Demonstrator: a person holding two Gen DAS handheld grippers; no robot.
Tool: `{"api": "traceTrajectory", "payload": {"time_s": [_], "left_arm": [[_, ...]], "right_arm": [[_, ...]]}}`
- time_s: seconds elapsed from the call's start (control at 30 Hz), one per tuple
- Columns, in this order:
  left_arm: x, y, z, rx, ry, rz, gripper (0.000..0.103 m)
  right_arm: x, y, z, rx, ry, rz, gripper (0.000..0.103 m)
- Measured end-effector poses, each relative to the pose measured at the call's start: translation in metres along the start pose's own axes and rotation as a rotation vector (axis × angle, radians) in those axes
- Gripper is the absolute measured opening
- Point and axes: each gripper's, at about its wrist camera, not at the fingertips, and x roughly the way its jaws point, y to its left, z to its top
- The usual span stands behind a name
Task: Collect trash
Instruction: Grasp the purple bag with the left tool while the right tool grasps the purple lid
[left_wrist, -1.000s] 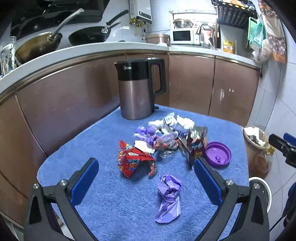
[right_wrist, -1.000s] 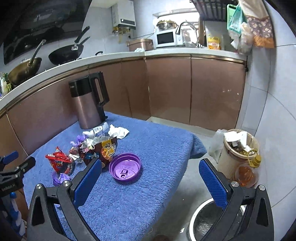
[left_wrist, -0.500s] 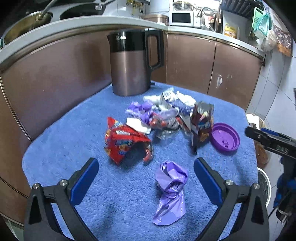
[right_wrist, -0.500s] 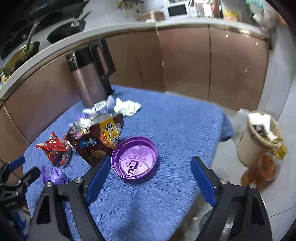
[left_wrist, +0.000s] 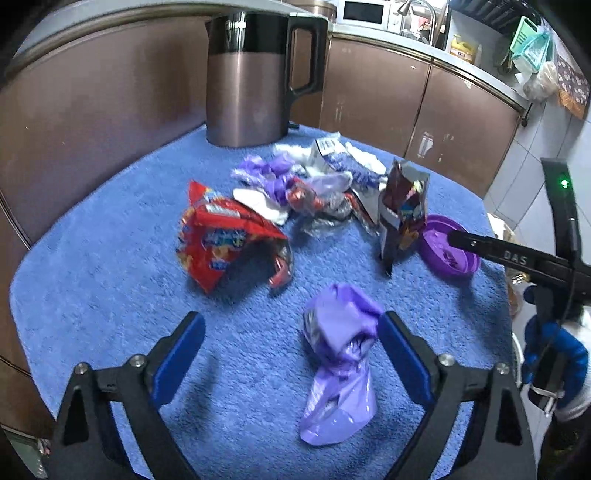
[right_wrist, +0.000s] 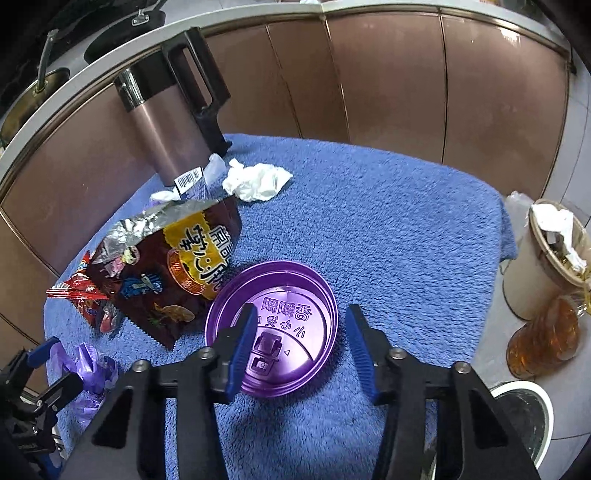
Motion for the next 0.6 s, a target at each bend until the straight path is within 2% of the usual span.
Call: {"api": "traceTrajectory", "payload": {"time_s": [0.13, 0.17, 0.2, 0.23, 0.27, 0.3, 0.33, 0.6], "left_arm": [[0.004, -0.005, -0.003, 0.005, 0.029, -0.044, 0.085], [0.005, -0.008, -0.005, 0.013, 0.036, -0.052, 0.079], [0.006, -0.010, -0.006, 0.018, 0.042, -0.063, 0.074], [0.007, -0.012, -0.007, 0.026, 0.053, -0.082, 0.062], [0.008, -0.014, -0.008, 0.030, 0.061, -0.095, 0.050], [0.009, -0.017, -0.009, 0.036, 0.073, -0.115, 0.044], [0.008, -0.019, -0.010, 0.042, 0.078, -0.128, 0.034], [-0.025, -0.025, -0.014, 0.071, 0.006, -0.111, 0.026]], "right_arm": [[0.010, -0.007, -0.001, 0.019, 0.022, 0.015, 0.037], [0.010, -0.007, 0.000, 0.020, 0.022, 0.015, 0.035], [0.010, -0.007, 0.000, 0.019, 0.023, 0.017, 0.028], [0.010, -0.007, 0.000, 0.016, 0.024, 0.022, 0.016], [0.011, -0.007, -0.001, 0.010, 0.029, 0.030, 0.010], [0.011, -0.007, -0.001, 0.005, 0.032, 0.031, 0.007], [0.011, -0.005, -0.002, -0.004, 0.030, 0.026, 0.007], [-0.034, 0.001, -0.011, -0.009, -0.046, 0.053, 0.005]]}}
